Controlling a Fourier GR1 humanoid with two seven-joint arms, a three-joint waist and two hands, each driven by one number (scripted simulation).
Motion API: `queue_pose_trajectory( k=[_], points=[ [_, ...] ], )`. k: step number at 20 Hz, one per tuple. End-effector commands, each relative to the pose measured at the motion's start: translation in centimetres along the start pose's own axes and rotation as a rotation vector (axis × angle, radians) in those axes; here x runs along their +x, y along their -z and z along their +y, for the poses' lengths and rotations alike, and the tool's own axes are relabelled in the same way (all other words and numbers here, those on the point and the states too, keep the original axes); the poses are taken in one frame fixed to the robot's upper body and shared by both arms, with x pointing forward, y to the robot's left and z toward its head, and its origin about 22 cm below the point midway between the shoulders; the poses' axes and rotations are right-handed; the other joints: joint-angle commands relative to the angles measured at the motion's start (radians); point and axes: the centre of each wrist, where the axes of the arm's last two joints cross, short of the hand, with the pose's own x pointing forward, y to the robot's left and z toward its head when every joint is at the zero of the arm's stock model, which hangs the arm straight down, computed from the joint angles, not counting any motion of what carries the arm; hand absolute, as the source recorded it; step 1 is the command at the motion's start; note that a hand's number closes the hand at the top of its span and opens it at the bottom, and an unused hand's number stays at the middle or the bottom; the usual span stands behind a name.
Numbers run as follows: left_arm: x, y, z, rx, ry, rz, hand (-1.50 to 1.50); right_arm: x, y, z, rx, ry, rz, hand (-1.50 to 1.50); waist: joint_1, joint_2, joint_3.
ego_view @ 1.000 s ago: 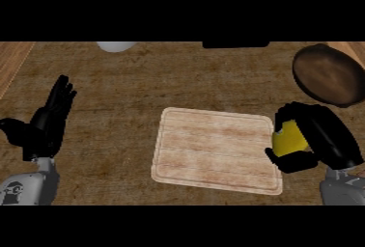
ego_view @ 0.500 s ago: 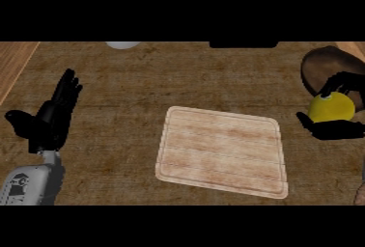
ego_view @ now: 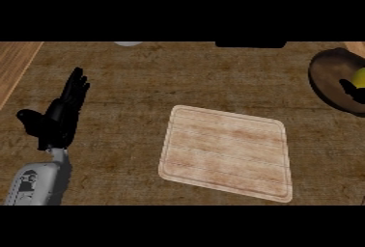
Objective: Pick the lemon from the cutting board and place it in the pan
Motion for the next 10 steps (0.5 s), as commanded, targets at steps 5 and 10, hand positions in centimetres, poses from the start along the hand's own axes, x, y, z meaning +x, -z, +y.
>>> queue_pose_trajectory(
  k=[5,10],
  points=[
    [-0.2,0.0,-1.9,-0.041,-0.007,-0.015,0.0,-5.5,0.3,-0.4,-0.113,-0.215,0.065,1.5,0.047,0.019,0.004],
    [1.2,0.6,-2.1,-0.057,-0.018,-0.036,0.0,-7.0,0.4,-0.3,-0.134,-0.184,0.108,1.5,0.066,0.024,0.007]
  ],
)
